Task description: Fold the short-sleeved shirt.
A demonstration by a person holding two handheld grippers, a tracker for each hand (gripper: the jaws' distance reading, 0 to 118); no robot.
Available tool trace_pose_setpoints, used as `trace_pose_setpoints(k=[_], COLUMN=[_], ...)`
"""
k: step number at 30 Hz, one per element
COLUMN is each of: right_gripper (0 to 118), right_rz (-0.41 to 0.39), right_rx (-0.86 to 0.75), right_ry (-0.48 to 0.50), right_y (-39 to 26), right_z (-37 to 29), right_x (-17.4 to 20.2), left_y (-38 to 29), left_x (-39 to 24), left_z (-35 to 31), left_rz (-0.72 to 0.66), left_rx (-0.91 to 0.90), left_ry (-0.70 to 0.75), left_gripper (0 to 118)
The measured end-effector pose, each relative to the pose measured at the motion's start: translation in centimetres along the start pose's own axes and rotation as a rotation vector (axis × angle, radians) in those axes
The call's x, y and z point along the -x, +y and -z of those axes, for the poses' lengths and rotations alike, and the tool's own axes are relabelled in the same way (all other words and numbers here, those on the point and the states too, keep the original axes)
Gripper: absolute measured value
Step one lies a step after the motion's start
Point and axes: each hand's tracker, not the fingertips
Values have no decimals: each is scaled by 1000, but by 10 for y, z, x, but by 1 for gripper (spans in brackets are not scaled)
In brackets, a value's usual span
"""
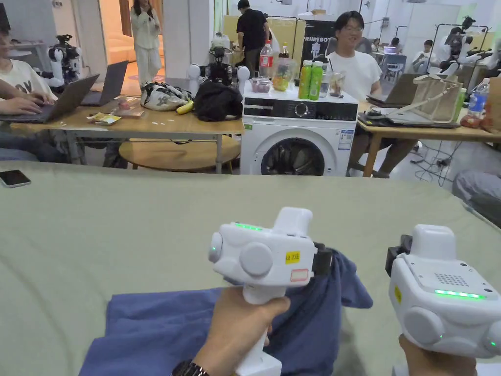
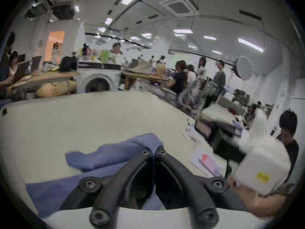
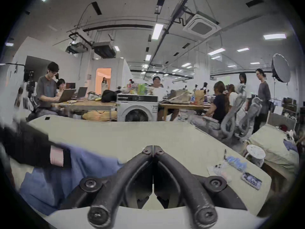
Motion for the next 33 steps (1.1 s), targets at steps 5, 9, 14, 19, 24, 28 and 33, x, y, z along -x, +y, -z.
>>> trace_pose_setpoints(k=[5,9,14,19,24,28,33], right_gripper=[0,0,0,0,0,0,0], right_rz=[0,4,-10,-17,-13,-6,-17], right_rx=[44,68,80,82,101,121,136], right_ry=[-21,4,82,157,201,228,245], right_y=[-14,-19,-20,-20,-26,-29,-29], right_z=[1,-2,1,1,8,13,20], right_x=[-8,3,27,59,84,96,103], left_y=[-56,-65,-63,-81,-107,-115,-94], left_x=[-4,7,34,70,107,152,226], left_z=[23,3,-58,-120,-158,-189,-202], left_rz=[-23,-78,-140,-132,-161,-271,-419], left_rx=[135,84,-71,-171,-122,-118,-35], left_ry=[-8,64,189,409,562,638,612], left_gripper=[0,63,64,47,0,0,0])
